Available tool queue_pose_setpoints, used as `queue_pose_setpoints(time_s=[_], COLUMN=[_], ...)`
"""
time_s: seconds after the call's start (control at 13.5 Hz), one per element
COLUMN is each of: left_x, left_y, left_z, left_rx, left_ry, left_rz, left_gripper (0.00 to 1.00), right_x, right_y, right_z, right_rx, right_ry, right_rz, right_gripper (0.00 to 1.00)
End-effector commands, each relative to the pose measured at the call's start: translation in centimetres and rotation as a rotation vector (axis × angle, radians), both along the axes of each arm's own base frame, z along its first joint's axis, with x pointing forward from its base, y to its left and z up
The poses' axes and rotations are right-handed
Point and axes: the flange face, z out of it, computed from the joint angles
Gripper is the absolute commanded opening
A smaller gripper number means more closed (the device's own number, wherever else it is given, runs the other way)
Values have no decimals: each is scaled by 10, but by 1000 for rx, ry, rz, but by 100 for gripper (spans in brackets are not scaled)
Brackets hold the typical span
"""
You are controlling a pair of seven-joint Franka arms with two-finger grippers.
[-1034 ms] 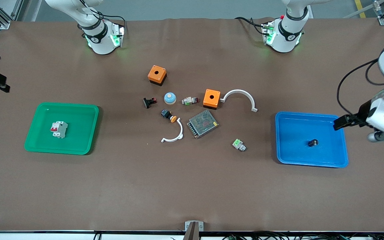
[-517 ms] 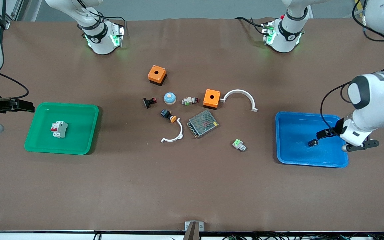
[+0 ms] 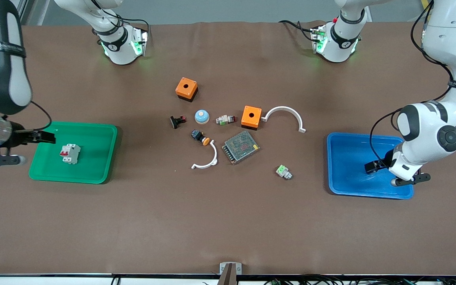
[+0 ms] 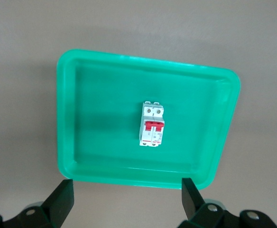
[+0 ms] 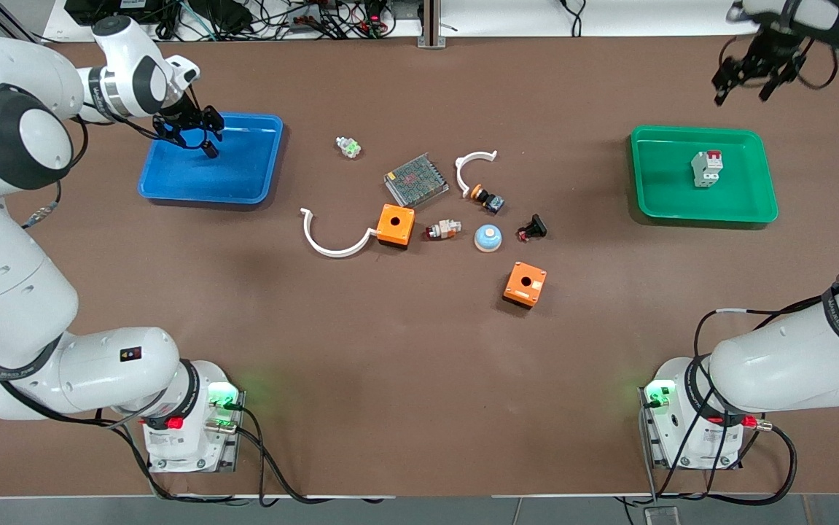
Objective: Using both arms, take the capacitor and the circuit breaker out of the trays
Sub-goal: 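Lower the right gripper onto the breaker while the left gripper grasps the capacitor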
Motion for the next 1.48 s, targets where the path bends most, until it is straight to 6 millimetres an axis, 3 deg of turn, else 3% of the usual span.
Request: queue_pose_setpoints(time_s=[0.0, 0.22, 0.44, 0.74, 1.11, 1.26, 1.4], left_x=[5, 8, 5, 6, 6, 7, 9], left_y=[8, 10, 8, 6, -1, -1, -4], left_z=[-6, -10, -14, -14, -14, -13, -7], left_rx=[9, 8, 7, 7, 7, 7, 7], left_ry=[-15, -13, -4, -6, -6, -7, -17], left_rz=[9, 8, 6, 2, -7, -7, -14], left_gripper=[95, 77, 69, 60, 32, 19, 4], right_x=[-24, -39, -47, -38, -34, -34, -34], right_y=[-36, -58, -50, -48, -48, -44, -43], right_z=[-12, -44, -73, -116, -163, -171, -172], right_rx=[27, 101, 87, 56, 34, 36, 37], right_ry=[-74, -128, -153, -170, -165, -160, -157], right_rz=[70, 23, 34, 49, 57, 64, 63], right_gripper=[100, 100, 100, 100, 100, 99, 89])
